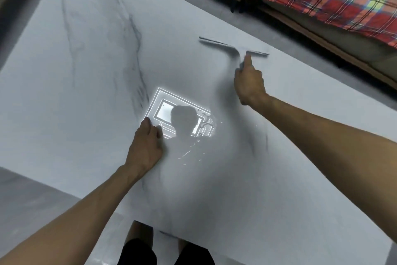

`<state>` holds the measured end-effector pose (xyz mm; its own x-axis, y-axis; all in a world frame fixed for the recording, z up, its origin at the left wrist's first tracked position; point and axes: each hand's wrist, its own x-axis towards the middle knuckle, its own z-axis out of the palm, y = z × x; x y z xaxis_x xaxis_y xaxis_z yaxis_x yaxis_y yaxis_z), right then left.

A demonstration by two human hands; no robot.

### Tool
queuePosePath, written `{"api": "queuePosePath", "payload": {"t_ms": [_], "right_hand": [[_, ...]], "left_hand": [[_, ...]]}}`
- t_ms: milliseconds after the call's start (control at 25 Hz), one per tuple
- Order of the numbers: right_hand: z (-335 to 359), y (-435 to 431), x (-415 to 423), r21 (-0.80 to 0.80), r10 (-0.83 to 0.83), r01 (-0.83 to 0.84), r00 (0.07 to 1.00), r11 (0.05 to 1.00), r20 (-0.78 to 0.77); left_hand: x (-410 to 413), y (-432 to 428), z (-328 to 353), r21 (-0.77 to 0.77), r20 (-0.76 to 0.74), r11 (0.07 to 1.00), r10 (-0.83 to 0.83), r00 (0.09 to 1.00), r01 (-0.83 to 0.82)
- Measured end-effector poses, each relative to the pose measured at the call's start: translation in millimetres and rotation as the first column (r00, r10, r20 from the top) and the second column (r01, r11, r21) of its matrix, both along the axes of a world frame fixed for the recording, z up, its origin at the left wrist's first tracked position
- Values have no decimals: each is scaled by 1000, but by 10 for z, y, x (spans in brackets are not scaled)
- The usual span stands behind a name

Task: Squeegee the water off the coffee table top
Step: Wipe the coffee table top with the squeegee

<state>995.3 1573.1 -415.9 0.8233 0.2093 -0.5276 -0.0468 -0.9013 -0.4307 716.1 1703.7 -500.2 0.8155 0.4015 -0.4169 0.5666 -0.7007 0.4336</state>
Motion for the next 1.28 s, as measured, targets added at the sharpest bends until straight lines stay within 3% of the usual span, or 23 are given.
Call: {"api": "queuePosePath", "payload": {"t_ms": [80, 160, 320, 440, 720, 960, 1080, 1280], "right_hand": [[-126, 199, -46, 10, 10, -10, 1000, 1000, -8], [-214, 172, -282, -13, 124, -124, 992, 992, 4], [-263, -438, -975, -65, 460, -457, 886, 887, 61], [-200, -1045, -1349, -101, 548, -544, 836, 833, 11], [179, -2034, -1685, -184, 516, -519, 854, 835, -69], [447, -2109, -2068, -202, 395, -388, 918, 899, -5], [422, -1869, -2362, -99, 614, -609, 789, 787, 18], [-15, -1104, -3016, 31, 914, -914, 404, 405, -30]], "left_hand": [[-74, -33, 22, 11, -33, 999, 31, 999, -31], [-118, -86, 27, 30, -65, 999, 17, 998, -15], [-113, -174, 51, 60, -151, 998, -16, 988, 25], [-150, -222, 90, 26, -143, 999, -17, 990, 21], [-513, -339, 169, -142, -82, 989, -54, 995, 42], [-821, -237, 329, -114, -72, 993, 17, 997, -25], [-1023, -138, 384, -79, -29, 974, 209, 977, -211], [-1508, 50, 226, -42, -33, 854, 517, 855, -518]]}}
